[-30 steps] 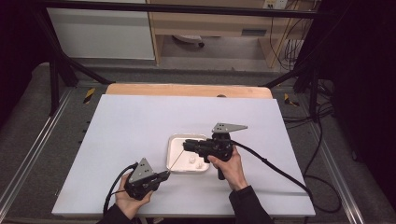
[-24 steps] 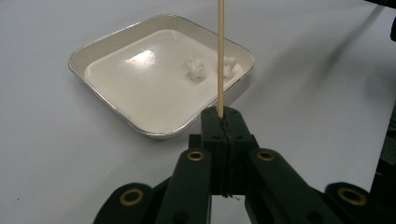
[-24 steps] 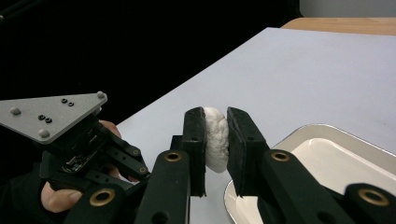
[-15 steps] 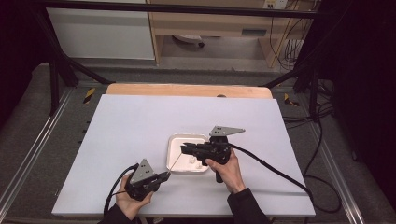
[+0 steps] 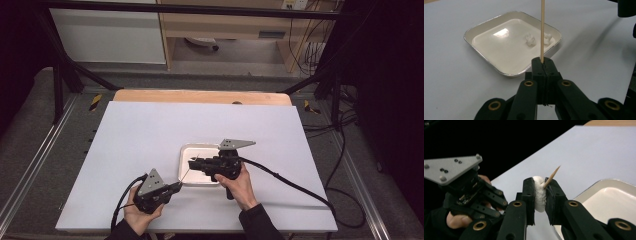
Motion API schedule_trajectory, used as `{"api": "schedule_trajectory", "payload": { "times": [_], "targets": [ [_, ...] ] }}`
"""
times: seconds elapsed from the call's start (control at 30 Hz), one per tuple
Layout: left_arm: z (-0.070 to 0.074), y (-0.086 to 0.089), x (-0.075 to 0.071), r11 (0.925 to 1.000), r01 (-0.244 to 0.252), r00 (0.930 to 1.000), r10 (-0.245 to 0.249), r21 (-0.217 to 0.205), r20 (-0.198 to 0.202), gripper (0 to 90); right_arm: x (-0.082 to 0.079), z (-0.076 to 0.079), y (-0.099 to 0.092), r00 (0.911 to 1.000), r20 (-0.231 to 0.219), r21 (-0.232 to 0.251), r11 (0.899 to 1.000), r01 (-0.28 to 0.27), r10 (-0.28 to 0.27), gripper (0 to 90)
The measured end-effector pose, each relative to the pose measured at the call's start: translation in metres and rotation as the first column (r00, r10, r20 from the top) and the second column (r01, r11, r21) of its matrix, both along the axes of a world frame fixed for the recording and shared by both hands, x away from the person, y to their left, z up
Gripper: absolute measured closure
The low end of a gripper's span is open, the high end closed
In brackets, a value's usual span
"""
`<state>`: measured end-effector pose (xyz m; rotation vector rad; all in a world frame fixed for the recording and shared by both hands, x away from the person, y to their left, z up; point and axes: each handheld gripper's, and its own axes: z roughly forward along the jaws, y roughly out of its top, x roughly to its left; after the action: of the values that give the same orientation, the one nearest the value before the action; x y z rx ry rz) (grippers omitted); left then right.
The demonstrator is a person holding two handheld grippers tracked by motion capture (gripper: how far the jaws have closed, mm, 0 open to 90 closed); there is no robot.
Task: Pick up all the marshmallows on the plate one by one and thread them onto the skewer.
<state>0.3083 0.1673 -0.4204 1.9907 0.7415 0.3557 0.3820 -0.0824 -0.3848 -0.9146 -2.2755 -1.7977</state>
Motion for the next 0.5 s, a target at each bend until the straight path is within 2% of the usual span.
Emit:
{"api": "schedule_trajectory", "payload": {
  "times": [0.03,0.1,0.3,0.5],
  "targets": [
    [0.002,-0.001,0.0,1.0,-0.003,1.0,0.003,-0.008,0.008,89.0,0.0,-0.001,0.001,0.9997,-0.012,-0.01,1.0,-0.02,0.02,78.9],
    [0.005,-0.004,0.0,0.9999,-0.011,0.9998,0.011,0.006,0.019,89.0,-0.003,-0.006,0.006,0.9994,-0.013,-0.029,0.999,-0.033,0.033,78.7],
    [0.002,-0.006,0.004,0.9998,-0.017,0.9998,0.017,0.001,0.001,88.9,-0.005,-0.017,0.014,0.9975,-0.039,-0.059,0.996,-0.061,0.059,78.3],
    [0.002,-0.007,0.006,0.9997,-0.023,0.9997,0.022,-0.005,-0.004,88.8,-0.006,-0.023,0.019,0.9958,-0.061,-0.065,0.995,-0.072,0.068,77.9]
  ]
}}
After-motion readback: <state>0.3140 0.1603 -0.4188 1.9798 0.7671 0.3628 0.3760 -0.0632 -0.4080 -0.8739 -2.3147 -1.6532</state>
